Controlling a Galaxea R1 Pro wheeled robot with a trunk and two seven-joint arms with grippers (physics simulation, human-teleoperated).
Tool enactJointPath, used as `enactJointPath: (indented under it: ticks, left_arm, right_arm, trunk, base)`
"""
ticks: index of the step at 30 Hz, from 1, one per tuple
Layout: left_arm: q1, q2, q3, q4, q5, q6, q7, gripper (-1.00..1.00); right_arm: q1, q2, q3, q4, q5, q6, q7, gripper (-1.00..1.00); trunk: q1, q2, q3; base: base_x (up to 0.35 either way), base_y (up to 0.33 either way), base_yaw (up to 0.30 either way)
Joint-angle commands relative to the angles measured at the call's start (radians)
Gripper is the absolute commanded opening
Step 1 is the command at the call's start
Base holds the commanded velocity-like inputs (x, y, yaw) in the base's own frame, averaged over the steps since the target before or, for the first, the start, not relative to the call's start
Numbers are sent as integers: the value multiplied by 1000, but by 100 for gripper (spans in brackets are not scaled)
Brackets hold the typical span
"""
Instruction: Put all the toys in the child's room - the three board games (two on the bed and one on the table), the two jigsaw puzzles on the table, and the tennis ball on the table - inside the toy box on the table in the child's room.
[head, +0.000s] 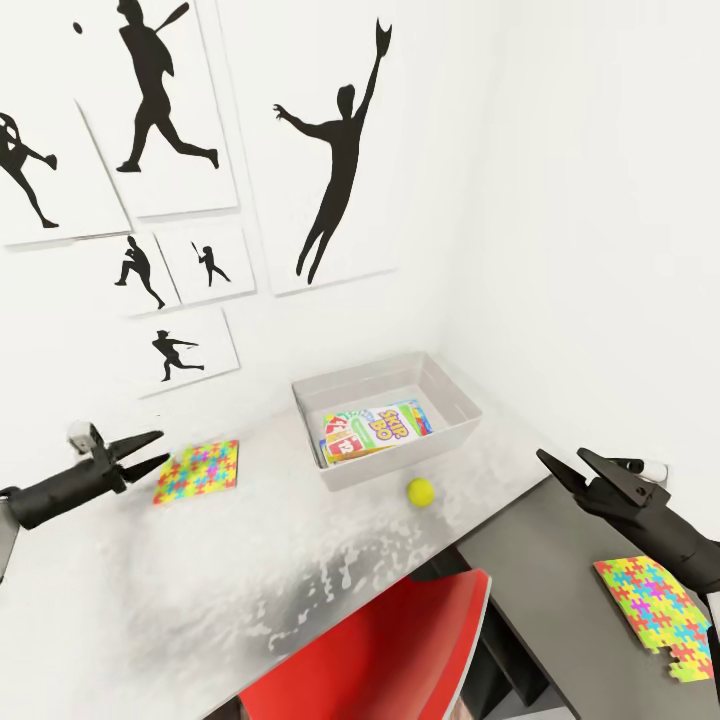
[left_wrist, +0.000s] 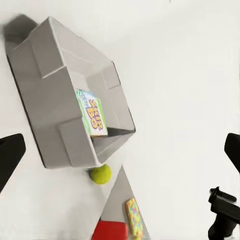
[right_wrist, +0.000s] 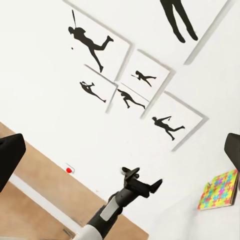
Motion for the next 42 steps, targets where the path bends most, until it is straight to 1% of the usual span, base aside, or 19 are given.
enactJointPath:
  ticks: [1,2,4,7,8,10,14,23,26,29,32,42]
  left_arm:
    - [25,13,1,1,2,-3,-26,100]
    - [69,33,4,2,3,-27,-65,100]
    - [119,51,12,3,6,-69,-106,100]
    - [155,63,39,3,6,-102,-146,100]
    - [165,65,52,5,4,-113,-160,100]
    - [174,66,66,10,2,-123,-171,100]
    - [182,69,81,9,0,-134,-185,100]
    - [184,73,87,10,-1,-138,-190,100]
    - [184,83,88,10,-1,-139,-193,100]
    - [184,90,90,10,-1,-139,-199,100]
    - [184,96,97,10,-1,-139,-205,100]
    - [184,100,100,10,-1,-138,-208,100]
  right_arm:
    - [-1,0,0,0,1,2,2,100]
    - [-1,0,0,0,1,2,1,100]
    - [0,1,0,0,2,0,0,100]
    - [0,3,1,0,11,-8,-1,100]
    - [-1,3,0,0,20,-13,-1,100]
    - [-1,4,1,0,37,-18,-1,100]
    - [0,13,2,0,61,-23,-2,100]
    - [0,17,5,1,68,-27,-10,100]
    - [0,17,7,1,75,-28,-11,100]
    - [-1,17,7,1,99,-28,-11,100]
    - [0,18,7,1,110,-28,-11,100]
    - [-1,17,4,1,116,-29,-11,100]
  trunk:
    - [1,-2,-2]
    - [1,-2,-2]
    - [1,-2,-2]
    - [1,-2,-2]
    - [1,-2,-2]
    - [1,-2,-2]
    - [1,-2,-2]
    - [1,-2,-2]
    - [1,-2,-2]
    - [1,-2,-2]
    - [1,-2,-2]
    - [1,-2,-2]
  base:
    - [0,0,0]
    - [0,0,0]
    - [0,0,0]
    - [0,0,0]
    - [0,0,0]
    - [0,0,0]
    - [-72,39,0]
    - [-182,161,0]
    - [-61,57,0]
    - [-17,16,0]
    - [-36,7,0]
    - [-173,93,5]
